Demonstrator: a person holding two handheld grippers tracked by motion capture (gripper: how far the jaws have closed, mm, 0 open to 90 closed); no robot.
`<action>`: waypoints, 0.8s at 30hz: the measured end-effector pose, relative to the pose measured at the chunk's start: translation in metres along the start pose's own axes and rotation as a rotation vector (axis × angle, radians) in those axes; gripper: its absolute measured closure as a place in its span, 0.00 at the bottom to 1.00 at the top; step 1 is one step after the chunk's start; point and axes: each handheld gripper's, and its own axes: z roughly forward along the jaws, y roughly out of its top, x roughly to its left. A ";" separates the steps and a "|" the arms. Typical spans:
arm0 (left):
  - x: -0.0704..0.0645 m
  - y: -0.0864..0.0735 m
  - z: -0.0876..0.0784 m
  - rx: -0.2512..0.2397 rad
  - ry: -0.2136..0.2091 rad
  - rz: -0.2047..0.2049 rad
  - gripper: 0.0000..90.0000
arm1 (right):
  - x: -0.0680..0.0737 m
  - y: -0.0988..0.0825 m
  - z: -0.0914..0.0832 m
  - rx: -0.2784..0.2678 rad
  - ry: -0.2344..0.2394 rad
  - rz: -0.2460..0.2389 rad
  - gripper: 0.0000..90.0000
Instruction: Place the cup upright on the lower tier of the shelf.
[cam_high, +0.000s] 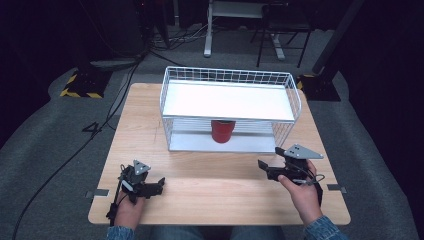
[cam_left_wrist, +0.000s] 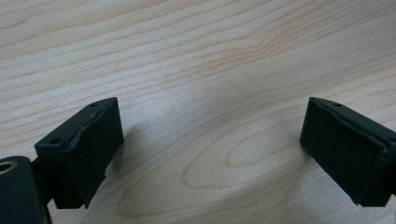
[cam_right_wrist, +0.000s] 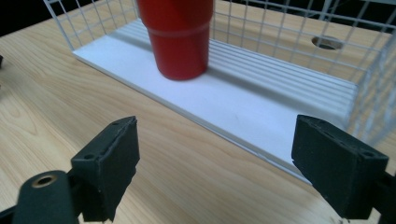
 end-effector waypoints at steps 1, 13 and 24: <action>0.000 0.000 0.000 0.000 0.000 0.000 0.07 | -0.002 -0.002 -0.002 0.007 -0.004 0.003 0.17; 0.000 0.000 0.000 0.000 0.000 0.000 0.07 | -0.026 -0.037 -0.023 0.069 -0.062 0.051 0.18; 0.000 0.000 0.000 0.000 0.001 0.000 0.07 | -0.041 -0.071 -0.028 0.133 -0.104 0.090 0.18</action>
